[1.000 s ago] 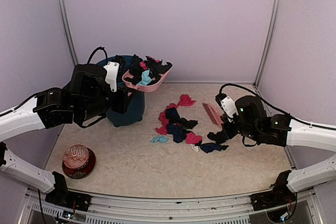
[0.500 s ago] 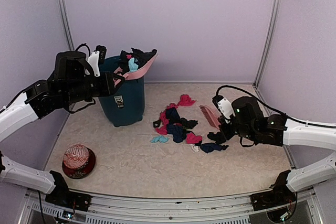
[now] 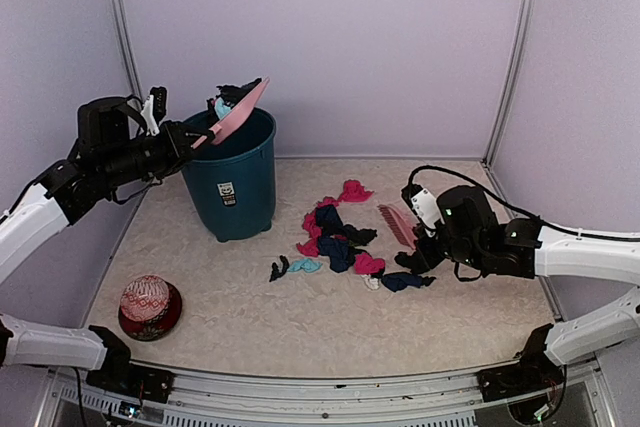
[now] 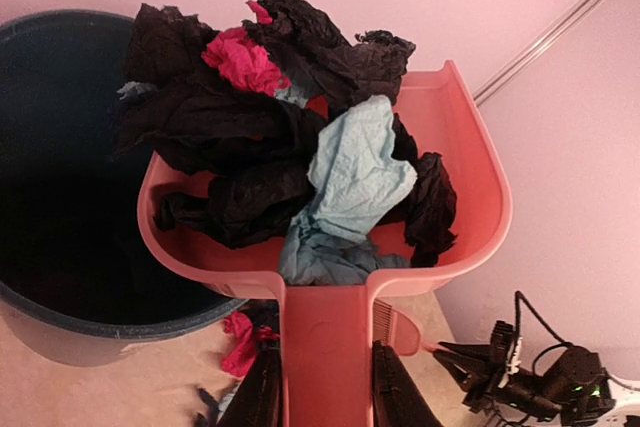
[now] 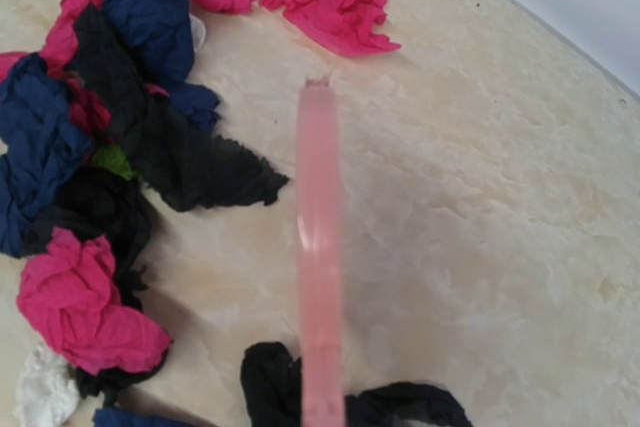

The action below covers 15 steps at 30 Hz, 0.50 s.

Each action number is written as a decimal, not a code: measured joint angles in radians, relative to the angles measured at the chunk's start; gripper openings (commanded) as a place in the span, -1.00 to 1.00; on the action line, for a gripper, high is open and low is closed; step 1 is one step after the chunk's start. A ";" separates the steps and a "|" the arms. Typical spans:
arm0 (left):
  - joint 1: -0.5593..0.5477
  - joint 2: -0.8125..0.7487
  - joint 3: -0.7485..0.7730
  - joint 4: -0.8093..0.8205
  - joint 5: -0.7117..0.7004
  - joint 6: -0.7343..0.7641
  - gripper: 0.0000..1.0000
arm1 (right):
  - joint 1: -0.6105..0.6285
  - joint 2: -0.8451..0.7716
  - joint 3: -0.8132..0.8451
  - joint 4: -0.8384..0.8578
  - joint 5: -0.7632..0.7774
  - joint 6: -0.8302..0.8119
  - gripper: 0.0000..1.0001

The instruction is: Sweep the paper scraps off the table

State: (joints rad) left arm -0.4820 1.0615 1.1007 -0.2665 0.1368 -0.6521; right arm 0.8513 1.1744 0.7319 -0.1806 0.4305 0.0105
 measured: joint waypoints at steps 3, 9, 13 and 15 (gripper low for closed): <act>0.049 -0.008 -0.043 0.065 0.105 -0.072 -1.00 | 0.000 0.002 0.000 0.000 0.000 0.006 -1.00; 0.111 -0.010 -0.132 0.235 0.265 -0.249 -1.00 | 0.000 0.002 0.000 0.000 -0.006 0.015 -1.00; 0.138 -0.010 -0.195 0.356 0.320 -0.381 -1.00 | 0.000 0.000 0.000 0.000 -0.011 0.023 -1.00; 0.146 -0.010 -0.218 0.412 0.332 -0.443 -1.00 | 0.000 -0.007 0.000 0.000 -0.016 0.030 -1.00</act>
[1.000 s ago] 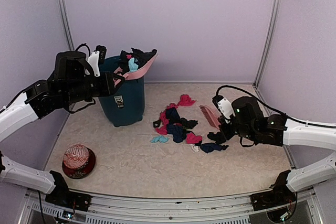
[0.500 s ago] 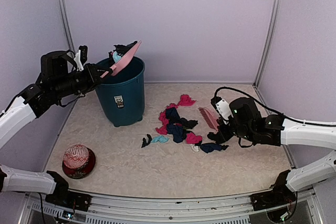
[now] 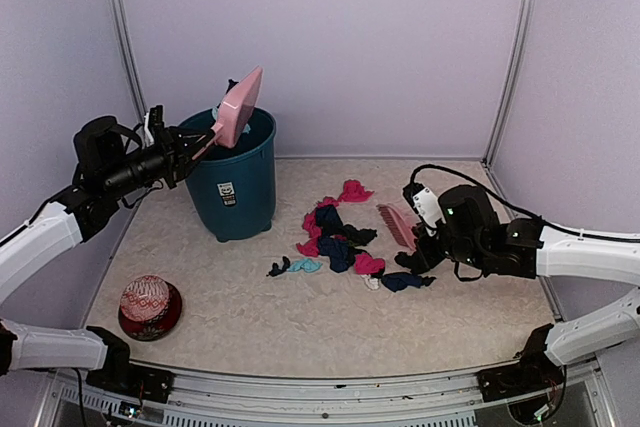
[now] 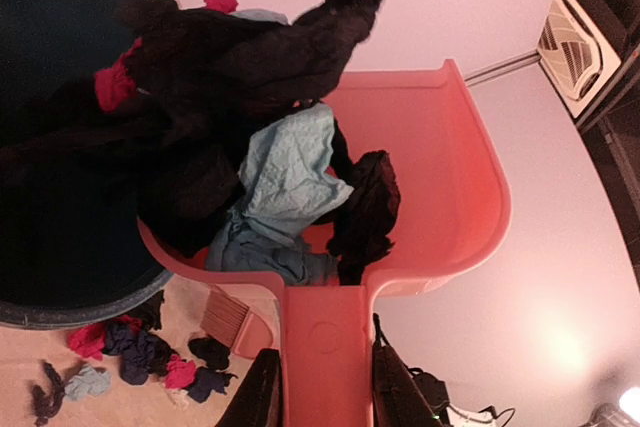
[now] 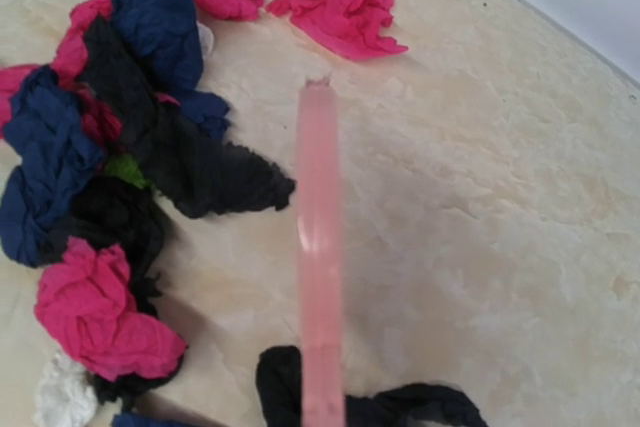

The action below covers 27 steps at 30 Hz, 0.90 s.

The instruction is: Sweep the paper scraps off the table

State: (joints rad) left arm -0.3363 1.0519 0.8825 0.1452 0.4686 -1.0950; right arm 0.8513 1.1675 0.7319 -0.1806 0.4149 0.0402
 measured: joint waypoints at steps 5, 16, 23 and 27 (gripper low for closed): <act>0.017 0.001 -0.076 0.209 0.014 -0.194 -1.00 | 0.000 -0.038 0.000 0.000 -0.018 0.015 -1.00; 0.027 0.040 -0.150 0.537 -0.033 -0.488 -1.00 | -0.003 -0.093 0.012 0.000 -0.076 0.073 -1.00; 0.027 0.041 -0.150 0.585 -0.054 -0.524 -1.00 | -0.003 -0.134 0.021 0.023 -0.198 0.129 -1.00; 0.027 0.041 -0.150 0.588 -0.056 -0.526 -1.00 | -0.004 -0.145 0.024 0.082 -0.312 0.195 -1.00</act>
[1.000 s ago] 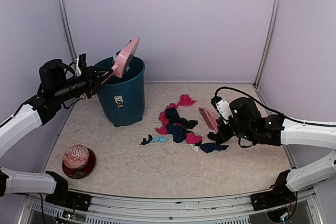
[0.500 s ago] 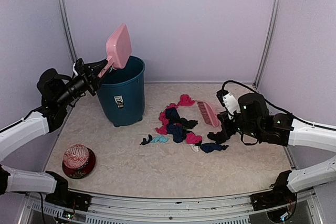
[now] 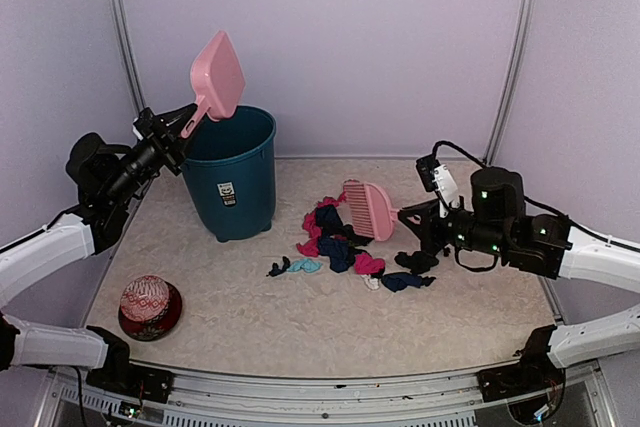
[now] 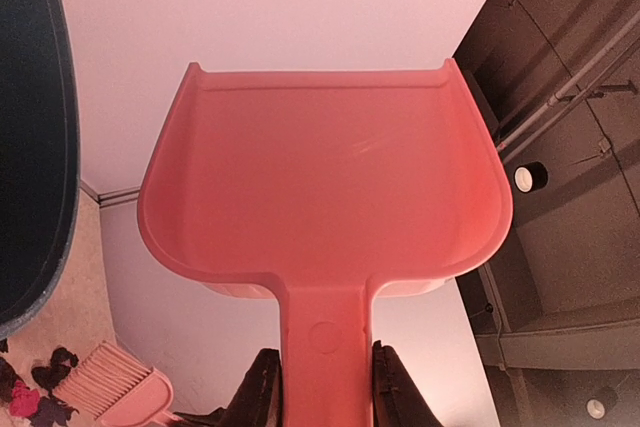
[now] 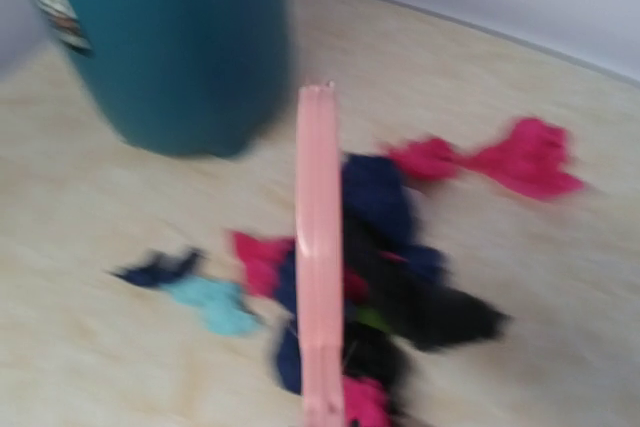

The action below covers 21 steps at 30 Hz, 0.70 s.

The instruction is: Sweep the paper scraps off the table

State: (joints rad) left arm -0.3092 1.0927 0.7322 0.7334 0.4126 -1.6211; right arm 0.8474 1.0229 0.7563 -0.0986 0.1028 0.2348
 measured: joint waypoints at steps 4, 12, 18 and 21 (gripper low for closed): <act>-0.006 -0.001 0.000 -0.003 0.000 0.007 -1.00 | 0.000 0.029 0.003 0.071 -0.116 0.106 -1.00; -0.037 -0.027 0.015 -0.063 0.024 0.109 -1.00 | 0.042 0.254 0.029 0.257 -0.286 0.326 -1.00; -0.061 -0.085 0.070 -0.208 0.049 0.281 -1.00 | 0.086 0.473 0.142 0.344 -0.346 0.442 -1.00; -0.083 -0.117 0.113 -0.319 0.054 0.391 -1.00 | 0.102 0.579 0.216 0.376 -0.354 0.491 -1.00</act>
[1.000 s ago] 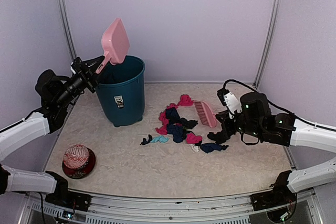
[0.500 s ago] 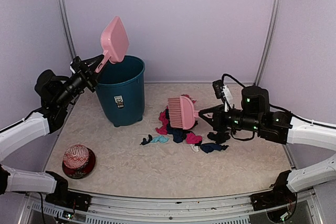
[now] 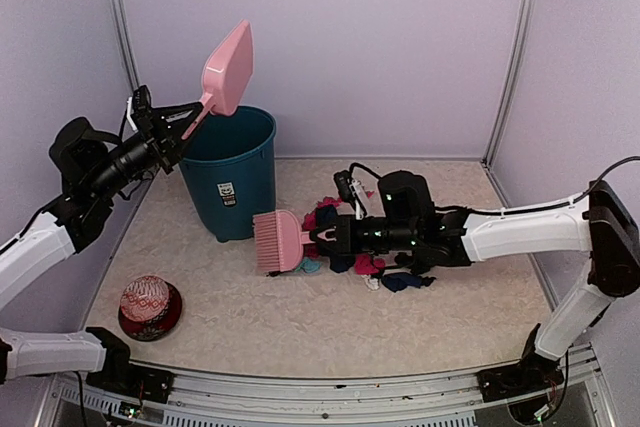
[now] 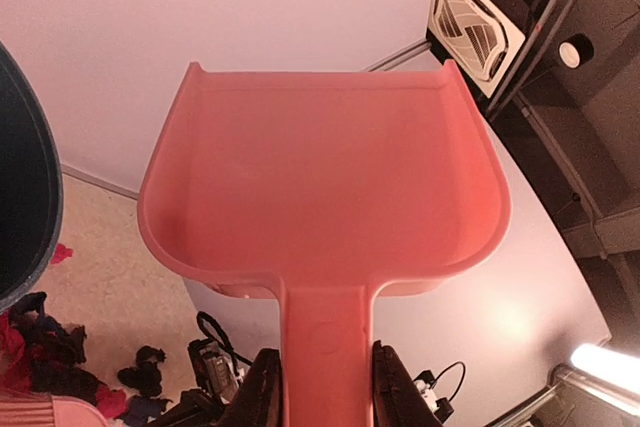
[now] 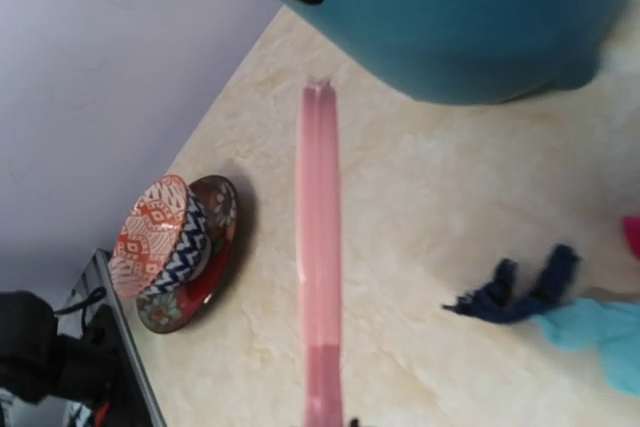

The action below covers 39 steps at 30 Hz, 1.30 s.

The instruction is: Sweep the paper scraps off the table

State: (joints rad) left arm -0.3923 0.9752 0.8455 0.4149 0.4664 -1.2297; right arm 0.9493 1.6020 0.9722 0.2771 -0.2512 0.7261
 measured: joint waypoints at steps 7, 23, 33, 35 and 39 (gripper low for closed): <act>-0.063 -0.061 0.082 -0.270 -0.027 0.251 -1.00 | 0.021 0.228 0.159 0.011 -0.011 0.088 -1.00; -0.258 -0.083 0.178 -0.684 -0.253 0.607 -1.00 | -0.039 0.289 0.192 -0.141 0.160 0.103 -1.00; -0.450 0.021 0.222 -0.722 -0.437 0.692 -1.00 | -0.171 0.040 -0.021 -0.207 0.296 0.087 -1.00; -0.485 0.042 0.228 -0.724 -0.473 0.707 -1.00 | -0.179 -0.003 -0.050 -0.227 0.320 0.079 -1.00; -0.545 0.082 0.245 -0.737 -0.550 0.737 -1.00 | -0.180 -0.101 -0.100 -0.283 0.353 0.064 -1.00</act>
State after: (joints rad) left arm -0.9375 1.0573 1.0901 -0.3225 -0.0837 -0.4923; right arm 0.7692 1.5013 0.8726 -0.0059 0.1020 0.7898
